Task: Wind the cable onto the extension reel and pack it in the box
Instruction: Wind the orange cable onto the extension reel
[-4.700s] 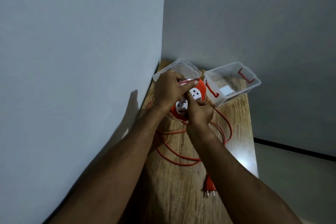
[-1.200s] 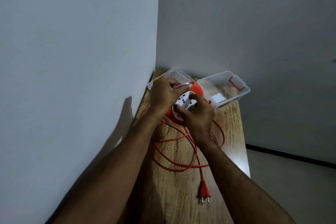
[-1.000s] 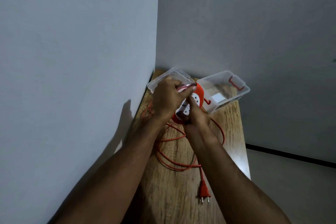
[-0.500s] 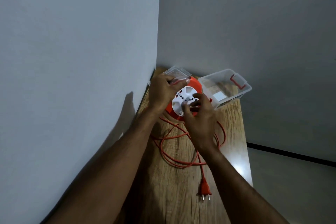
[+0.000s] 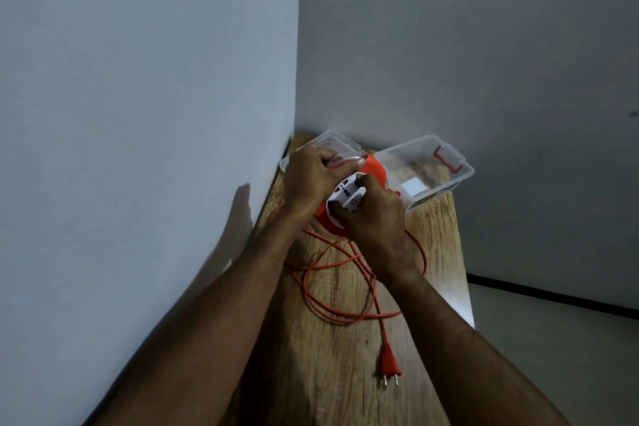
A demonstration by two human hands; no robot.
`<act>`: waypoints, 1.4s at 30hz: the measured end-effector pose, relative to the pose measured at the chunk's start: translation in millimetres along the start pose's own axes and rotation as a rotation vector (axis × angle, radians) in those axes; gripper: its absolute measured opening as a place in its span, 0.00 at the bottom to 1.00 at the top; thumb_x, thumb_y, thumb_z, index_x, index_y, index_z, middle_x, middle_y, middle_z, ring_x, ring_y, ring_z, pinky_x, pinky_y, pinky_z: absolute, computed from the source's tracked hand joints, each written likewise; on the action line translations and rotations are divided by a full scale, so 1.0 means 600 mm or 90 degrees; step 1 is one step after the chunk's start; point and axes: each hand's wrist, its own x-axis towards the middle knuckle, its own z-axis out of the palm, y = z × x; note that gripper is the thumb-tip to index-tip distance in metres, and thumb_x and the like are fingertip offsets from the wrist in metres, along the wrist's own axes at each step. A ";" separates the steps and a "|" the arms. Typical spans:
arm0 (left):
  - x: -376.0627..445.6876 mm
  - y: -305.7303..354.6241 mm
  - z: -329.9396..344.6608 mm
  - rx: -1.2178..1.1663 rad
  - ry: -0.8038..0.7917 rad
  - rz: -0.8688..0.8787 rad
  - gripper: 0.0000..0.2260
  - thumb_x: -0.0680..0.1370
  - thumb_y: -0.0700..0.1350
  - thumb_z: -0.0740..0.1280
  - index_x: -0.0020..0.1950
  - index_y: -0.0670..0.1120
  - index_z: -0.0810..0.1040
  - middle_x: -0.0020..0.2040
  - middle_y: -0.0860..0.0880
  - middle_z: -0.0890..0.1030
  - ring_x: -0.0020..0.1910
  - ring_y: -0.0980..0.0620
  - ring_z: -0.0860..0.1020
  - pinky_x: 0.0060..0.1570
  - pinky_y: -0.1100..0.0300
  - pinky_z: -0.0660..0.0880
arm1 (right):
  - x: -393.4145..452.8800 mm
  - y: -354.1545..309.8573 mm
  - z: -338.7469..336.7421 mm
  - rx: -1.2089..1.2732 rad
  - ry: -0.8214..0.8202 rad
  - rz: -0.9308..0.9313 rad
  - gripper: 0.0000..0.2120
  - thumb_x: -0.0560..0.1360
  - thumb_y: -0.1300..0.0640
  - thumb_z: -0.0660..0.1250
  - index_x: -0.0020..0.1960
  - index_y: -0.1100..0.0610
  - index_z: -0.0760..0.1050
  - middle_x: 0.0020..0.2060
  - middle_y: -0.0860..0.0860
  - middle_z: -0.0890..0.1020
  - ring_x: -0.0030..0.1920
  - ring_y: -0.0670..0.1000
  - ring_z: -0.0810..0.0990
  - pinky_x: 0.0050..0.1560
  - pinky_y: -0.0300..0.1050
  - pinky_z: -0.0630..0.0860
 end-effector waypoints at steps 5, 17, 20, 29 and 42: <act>0.000 0.010 0.002 0.007 0.010 0.017 0.14 0.73 0.56 0.77 0.43 0.45 0.87 0.32 0.65 0.73 0.37 0.76 0.75 0.31 0.76 0.67 | 0.008 -0.005 0.014 0.204 0.093 0.266 0.26 0.65 0.42 0.81 0.54 0.56 0.78 0.45 0.49 0.84 0.42 0.47 0.85 0.43 0.49 0.85; -0.001 0.001 0.002 0.041 0.044 0.018 0.16 0.73 0.59 0.77 0.41 0.45 0.87 0.30 0.61 0.75 0.30 0.61 0.75 0.29 0.67 0.68 | 0.017 -0.062 -0.016 0.974 0.028 0.789 0.13 0.80 0.62 0.69 0.61 0.65 0.71 0.48 0.63 0.78 0.28 0.54 0.84 0.31 0.48 0.84; 0.004 -0.015 0.002 0.006 0.051 -0.012 0.17 0.73 0.59 0.77 0.40 0.45 0.87 0.33 0.57 0.82 0.36 0.61 0.80 0.29 0.68 0.73 | -0.003 -0.047 -0.012 0.785 0.055 0.739 0.11 0.79 0.62 0.69 0.59 0.66 0.73 0.46 0.62 0.82 0.40 0.58 0.87 0.32 0.46 0.83; 0.011 -0.010 0.004 -0.010 -0.010 -0.024 0.13 0.73 0.57 0.77 0.36 0.51 0.81 0.28 0.64 0.74 0.33 0.71 0.77 0.30 0.78 0.69 | -0.022 -0.005 0.015 -0.121 0.010 0.009 0.32 0.74 0.42 0.72 0.72 0.54 0.67 0.66 0.56 0.70 0.57 0.53 0.79 0.47 0.43 0.82; 0.001 0.000 -0.002 0.003 -0.001 0.019 0.15 0.73 0.57 0.77 0.44 0.45 0.88 0.32 0.65 0.75 0.36 0.73 0.77 0.32 0.77 0.71 | 0.001 -0.012 0.020 0.196 0.110 0.251 0.25 0.63 0.43 0.82 0.54 0.51 0.78 0.48 0.46 0.83 0.45 0.45 0.84 0.46 0.43 0.85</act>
